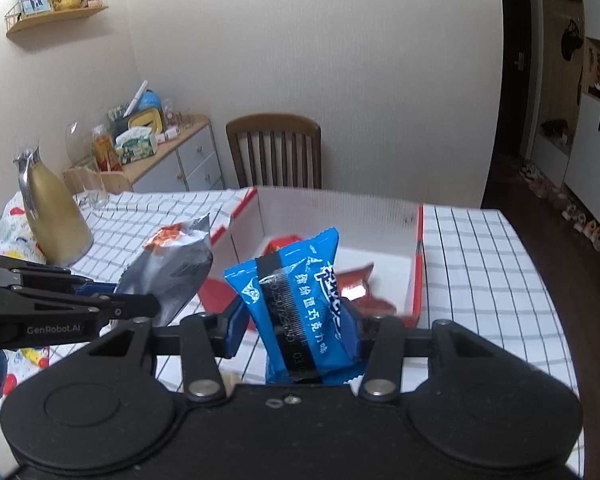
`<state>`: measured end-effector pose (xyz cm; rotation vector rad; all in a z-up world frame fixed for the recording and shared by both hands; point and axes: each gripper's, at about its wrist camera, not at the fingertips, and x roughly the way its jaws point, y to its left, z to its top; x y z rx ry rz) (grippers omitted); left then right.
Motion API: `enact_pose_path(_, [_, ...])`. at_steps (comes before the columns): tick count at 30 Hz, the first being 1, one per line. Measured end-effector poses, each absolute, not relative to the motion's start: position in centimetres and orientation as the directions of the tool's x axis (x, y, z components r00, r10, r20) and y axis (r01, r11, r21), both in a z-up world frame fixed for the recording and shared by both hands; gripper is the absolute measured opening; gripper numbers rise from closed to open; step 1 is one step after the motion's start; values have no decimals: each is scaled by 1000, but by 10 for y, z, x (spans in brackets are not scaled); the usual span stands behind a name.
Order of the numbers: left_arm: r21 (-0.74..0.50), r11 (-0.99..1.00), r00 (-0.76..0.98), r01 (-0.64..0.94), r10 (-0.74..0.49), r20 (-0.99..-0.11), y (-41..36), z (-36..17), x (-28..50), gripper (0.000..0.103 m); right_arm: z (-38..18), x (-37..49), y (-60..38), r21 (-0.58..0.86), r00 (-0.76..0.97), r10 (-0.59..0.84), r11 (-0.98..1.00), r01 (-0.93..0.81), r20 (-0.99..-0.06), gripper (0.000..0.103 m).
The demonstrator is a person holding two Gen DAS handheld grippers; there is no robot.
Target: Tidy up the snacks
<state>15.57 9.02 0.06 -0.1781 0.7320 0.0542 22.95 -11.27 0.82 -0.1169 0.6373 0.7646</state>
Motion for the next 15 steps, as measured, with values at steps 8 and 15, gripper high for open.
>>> enact_pose_path(8, [-143, 980, 757, -136, 10, -653, 97, 16, 187, 19, 23, 249, -101, 100, 569, 616, 721, -685, -544, 46])
enact_pose_path(15, [-132, 980, 758, -151, 29, -652, 103, 24, 218, 19, 28, 271, -93, 93, 579, 614, 725, -682, -536, 46])
